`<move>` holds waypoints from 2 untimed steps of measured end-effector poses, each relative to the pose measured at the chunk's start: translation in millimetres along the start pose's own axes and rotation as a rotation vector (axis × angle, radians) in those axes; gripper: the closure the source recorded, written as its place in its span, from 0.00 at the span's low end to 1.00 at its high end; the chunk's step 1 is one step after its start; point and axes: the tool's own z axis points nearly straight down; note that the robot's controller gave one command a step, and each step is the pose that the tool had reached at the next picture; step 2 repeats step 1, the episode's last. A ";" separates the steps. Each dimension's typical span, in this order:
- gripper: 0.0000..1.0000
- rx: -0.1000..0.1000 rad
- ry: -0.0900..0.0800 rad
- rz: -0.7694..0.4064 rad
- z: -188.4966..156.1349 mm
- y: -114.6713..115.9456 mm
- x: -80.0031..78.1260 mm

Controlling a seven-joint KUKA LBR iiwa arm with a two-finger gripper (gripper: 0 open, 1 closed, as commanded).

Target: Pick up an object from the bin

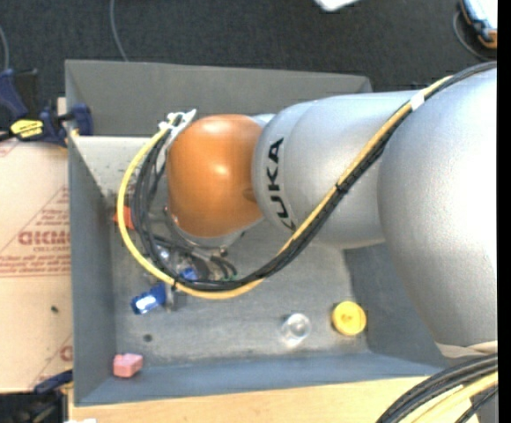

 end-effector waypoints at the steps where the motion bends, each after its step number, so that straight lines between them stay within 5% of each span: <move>1: 1.00 0.000 -0.004 0.001 -10.3 -0.4 -1.2; 2: 1.00 0.000 -0.004 0.001 -10.3 -0.4 -1.2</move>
Offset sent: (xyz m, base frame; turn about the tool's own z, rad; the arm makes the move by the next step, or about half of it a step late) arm 0.0000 0.0001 0.0147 0.0000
